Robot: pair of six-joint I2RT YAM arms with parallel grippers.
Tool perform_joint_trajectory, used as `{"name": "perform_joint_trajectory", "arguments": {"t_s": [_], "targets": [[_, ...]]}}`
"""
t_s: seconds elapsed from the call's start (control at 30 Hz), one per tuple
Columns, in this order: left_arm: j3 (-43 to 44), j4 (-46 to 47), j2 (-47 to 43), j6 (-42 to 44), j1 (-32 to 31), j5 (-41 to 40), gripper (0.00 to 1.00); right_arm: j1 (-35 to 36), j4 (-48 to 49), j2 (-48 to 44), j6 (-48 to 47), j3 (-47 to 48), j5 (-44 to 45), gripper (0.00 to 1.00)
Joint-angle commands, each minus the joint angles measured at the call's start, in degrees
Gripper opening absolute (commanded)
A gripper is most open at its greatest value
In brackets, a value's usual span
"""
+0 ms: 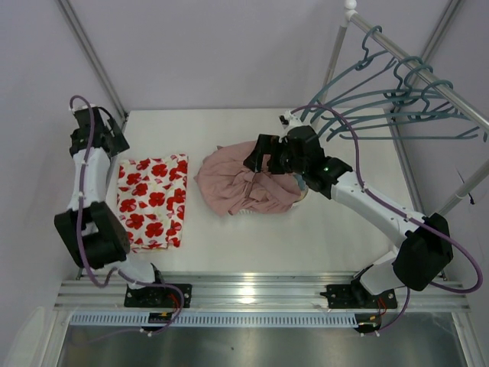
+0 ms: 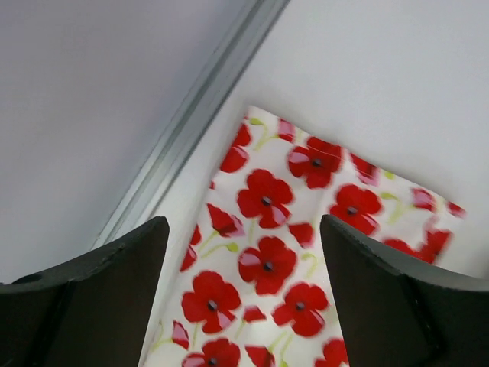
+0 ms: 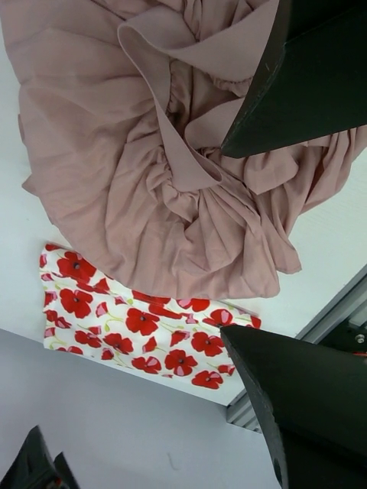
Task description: Place the skirt on the hanger
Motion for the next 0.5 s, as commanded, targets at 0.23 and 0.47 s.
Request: {"name": "perform_joint_trajectory", "arguments": {"t_s": [0.23, 0.47], "targets": [[-33.0, 4.6, -34.5, -19.4, -13.9, 3.0, 0.76, 7.9, -0.9, -1.7, -1.4, 0.6, 0.7, 0.99], [-49.5, 9.0, -42.9, -34.0, -21.0, 2.2, 0.65, 12.2, -1.9, -4.3, 0.4, -2.0, 3.3, 0.99]]}}
